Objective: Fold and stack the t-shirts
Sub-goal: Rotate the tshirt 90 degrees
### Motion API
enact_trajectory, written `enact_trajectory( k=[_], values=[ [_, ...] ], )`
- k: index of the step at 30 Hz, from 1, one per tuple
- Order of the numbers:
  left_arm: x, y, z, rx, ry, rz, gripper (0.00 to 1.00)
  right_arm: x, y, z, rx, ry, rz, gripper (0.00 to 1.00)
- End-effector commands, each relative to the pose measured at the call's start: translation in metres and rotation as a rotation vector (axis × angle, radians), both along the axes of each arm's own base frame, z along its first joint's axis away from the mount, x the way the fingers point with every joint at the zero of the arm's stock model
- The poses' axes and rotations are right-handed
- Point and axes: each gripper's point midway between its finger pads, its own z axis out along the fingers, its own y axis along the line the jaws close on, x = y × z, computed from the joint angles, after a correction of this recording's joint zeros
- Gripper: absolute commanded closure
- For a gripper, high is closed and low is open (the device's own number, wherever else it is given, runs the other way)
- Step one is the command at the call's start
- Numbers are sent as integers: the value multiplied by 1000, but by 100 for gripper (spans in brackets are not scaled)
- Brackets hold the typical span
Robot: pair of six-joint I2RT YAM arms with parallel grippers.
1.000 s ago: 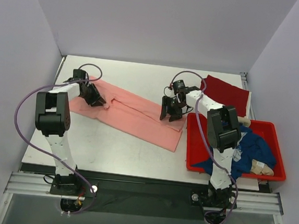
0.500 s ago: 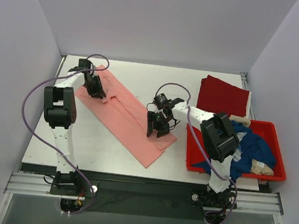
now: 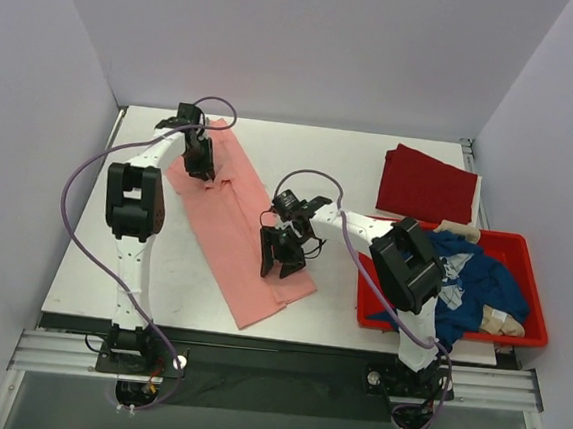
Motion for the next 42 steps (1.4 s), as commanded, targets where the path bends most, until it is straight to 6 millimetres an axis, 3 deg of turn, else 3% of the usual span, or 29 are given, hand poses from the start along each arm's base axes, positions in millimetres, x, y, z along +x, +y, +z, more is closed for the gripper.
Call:
enact_trajectory(
  k=[1, 9, 13, 16, 18, 22, 23, 24, 25, 26, 28, 29, 31, 33, 34, 35, 36, 39, 40, 41, 42],
  values=[
    [-23, -8, -42, 71, 141, -75, 62, -19, 7, -19, -31, 72, 37, 48],
    [0, -28, -41, 70, 103, -142, 61, -35, 26, -24, 0, 107, 110, 48],
    [16, -35, -32, 58, 54, -155, 60, -38, 39, -19, 29, 105, 143, 47],
    [28, -42, -14, 43, -6, -170, 59, -33, 49, -6, 67, 82, 164, 47],
    [33, -49, 8, 28, -56, -179, 58, -23, 56, 15, 101, 33, 178, 47],
    [44, -56, 65, 3, -185, -162, 57, -12, 48, 57, 112, -44, 216, 46],
    [45, -57, 93, -6, -240, -155, 56, -10, 44, 71, 124, -69, 218, 46],
    [44, -57, 105, -12, -261, -146, 55, -5, 37, 77, 122, -76, 208, 46],
    [43, -57, 135, -22, -316, -132, 54, -8, 26, 78, 101, -68, 215, 46],
    [41, -56, 148, -22, -339, -126, 54, -7, 18, 86, 102, -79, 213, 46],
    [31, -54, 160, -10, -348, -111, 53, -9, -9, 76, 41, -55, 195, 46],
    [22, -51, 186, -3, -391, -98, 50, -10, -18, 73, 27, -62, 201, 45],
    [-5, -50, 191, -5, -386, -96, 49, -15, -41, 58, -26, -26, 185, 45],
    [-30, -49, 184, -2, -359, -90, 49, -19, -50, 52, -31, 8, 169, 46],
    [-55, -48, 152, 18, -280, -93, 49, -24, -51, 50, -22, 31, 168, 46],
    [-73, -46, 168, 15, -311, -90, 49, -29, -53, 47, -30, 43, 171, 46],
    [-85, -47, 165, 10, -307, -80, 49, -32, -54, 45, -36, 41, 183, 46],
    [-149, -47, 132, 2, -206, -70, 48, -42, -55, 38, -45, 59, 204, 46],
    [-167, -52, 135, -18, -206, -79, 48, -45, -54, 37, -40, 70, 207, 46],
    [-191, -50, 111, -16, -133, -72, 48, -47, -55, 34, -45, 82, 209, 47],
    [-204, -54, 105, -36, -103, -52, 48, -50, -57, 32, -50, 91, 209, 47]
  ],
)
